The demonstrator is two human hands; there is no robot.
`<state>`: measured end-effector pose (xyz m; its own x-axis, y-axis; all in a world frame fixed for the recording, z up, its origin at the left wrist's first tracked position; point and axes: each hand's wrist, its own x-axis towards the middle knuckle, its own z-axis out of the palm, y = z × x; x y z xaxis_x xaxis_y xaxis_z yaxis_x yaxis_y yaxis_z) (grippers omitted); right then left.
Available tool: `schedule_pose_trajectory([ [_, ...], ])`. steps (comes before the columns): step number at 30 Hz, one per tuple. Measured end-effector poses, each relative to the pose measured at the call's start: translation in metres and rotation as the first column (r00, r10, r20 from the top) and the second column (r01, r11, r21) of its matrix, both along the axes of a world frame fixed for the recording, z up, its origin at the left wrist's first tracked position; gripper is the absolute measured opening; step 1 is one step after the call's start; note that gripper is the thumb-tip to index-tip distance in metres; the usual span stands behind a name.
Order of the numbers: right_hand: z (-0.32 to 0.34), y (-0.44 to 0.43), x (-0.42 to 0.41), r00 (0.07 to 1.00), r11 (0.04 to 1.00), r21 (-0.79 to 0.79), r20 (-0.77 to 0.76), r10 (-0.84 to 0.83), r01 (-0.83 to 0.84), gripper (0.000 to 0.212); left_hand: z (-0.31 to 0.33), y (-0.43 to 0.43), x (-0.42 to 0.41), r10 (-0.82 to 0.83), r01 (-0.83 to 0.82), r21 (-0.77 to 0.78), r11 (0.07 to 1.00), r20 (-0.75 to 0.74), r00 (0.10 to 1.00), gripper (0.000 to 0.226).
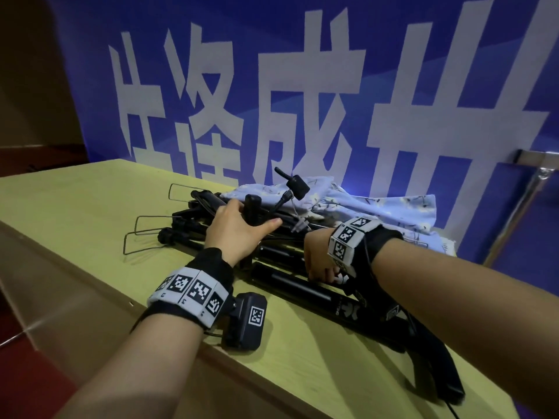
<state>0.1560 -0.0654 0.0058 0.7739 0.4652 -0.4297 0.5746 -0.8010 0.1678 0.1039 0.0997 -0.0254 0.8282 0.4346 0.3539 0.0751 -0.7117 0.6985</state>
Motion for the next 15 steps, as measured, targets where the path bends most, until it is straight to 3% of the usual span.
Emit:
schedule_pose_trajectory([
  [7,-0.02,0.02,-0.005,0.972,0.987,-0.102,0.186,0.14,-0.123,0.011,-0.004,0.005,-0.003,-0.012,0.014,-0.06,0.998,0.034,0.999,0.076],
  [15,-0.012,0.008,-0.015,0.991,0.999,0.004,0.126,0.049,-0.05,0.018,-0.006,0.006,-0.008,-0.041,0.041,-0.074,0.996,-0.008,0.999,0.079],
])
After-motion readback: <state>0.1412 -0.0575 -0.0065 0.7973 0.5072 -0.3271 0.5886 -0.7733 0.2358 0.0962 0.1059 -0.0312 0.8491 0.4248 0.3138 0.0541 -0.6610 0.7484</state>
